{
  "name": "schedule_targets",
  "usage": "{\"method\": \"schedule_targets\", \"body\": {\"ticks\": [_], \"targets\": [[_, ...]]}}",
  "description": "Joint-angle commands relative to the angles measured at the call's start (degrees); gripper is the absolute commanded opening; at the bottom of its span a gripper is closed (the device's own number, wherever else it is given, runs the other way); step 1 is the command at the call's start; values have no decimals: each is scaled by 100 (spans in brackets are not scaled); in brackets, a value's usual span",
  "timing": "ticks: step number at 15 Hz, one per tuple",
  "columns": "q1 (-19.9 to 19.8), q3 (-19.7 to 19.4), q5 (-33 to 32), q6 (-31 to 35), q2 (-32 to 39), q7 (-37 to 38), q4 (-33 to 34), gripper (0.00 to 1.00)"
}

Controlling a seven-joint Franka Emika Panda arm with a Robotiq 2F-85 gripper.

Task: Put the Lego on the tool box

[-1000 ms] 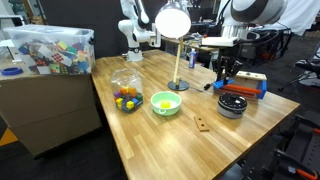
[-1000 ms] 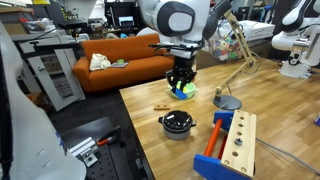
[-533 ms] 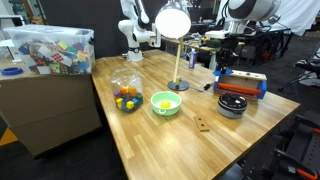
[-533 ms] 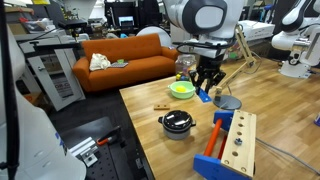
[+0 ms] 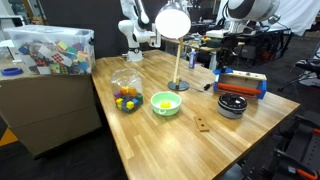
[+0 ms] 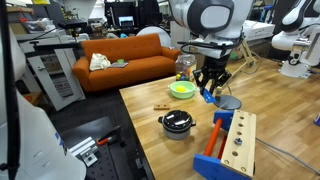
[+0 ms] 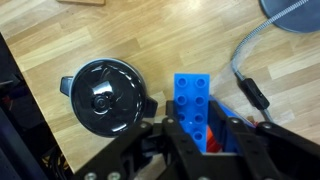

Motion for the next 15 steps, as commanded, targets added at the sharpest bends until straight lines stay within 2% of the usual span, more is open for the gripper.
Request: {"method": "schedule_targets", "body": {"ticks": [1,8,15], "targets": [[-29,33,70,-121,165,136,228,10],[-254,-233,322,-139,891,1022,1192,10],[-490,-341,563,-50,1069,1371,1251,10]]}}
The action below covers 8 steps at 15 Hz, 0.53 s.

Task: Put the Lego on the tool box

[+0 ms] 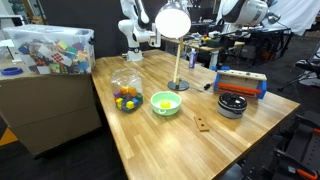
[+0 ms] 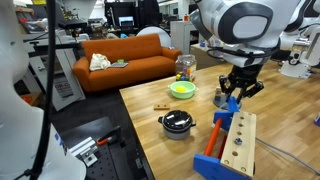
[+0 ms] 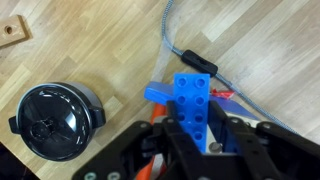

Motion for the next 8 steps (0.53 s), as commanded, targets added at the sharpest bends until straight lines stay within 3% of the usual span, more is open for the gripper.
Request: {"method": "schedule_targets", "body": {"ticks": [1,8], "targets": [[-141,-26,191,-53,-17,151,42,10],[-350,-81,376,-64,-44,149,-17,10]]}}
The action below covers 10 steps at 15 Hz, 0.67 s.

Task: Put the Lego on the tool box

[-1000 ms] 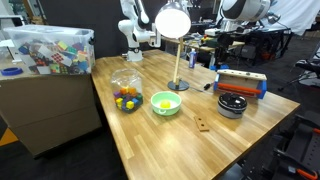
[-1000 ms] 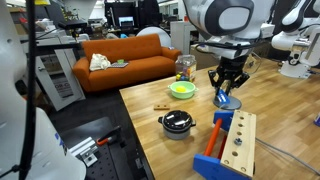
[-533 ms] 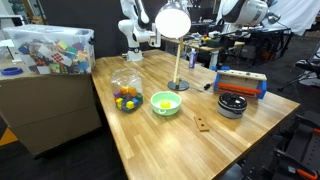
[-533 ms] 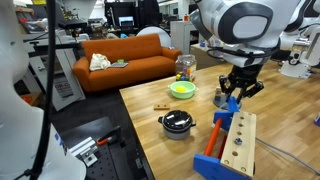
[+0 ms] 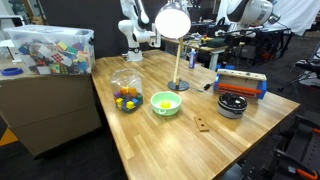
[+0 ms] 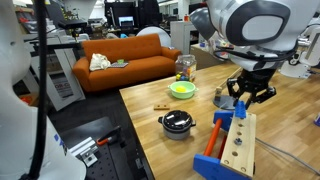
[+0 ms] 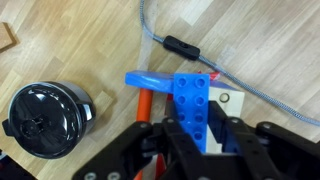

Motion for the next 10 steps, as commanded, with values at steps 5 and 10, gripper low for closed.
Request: {"method": "schedule_targets", "body": {"ticks": [5,10], "targets": [[-164,19,282,-56,-6,21,-74,10],[-248,8,388,-58,24,3,-153,10]]}}
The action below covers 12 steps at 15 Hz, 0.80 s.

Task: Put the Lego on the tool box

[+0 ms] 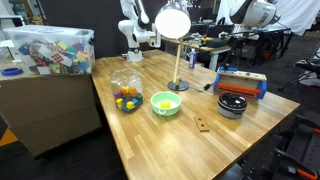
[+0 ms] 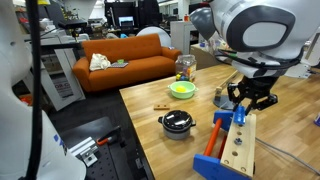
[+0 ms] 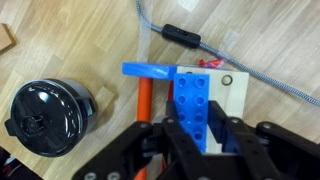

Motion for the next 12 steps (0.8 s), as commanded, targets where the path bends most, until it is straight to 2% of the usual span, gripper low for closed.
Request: {"method": "schedule_targets", "body": {"ticks": [1,10,11,12], "targets": [[-96,12,209,-54,10,-6,-23,10],[-163,-43,202,-69,75,-15,-8,10],[-167,-50,198,-77,81,-23,-1,15],[-171,-56,195,-91,86,-23,5,50]]}}
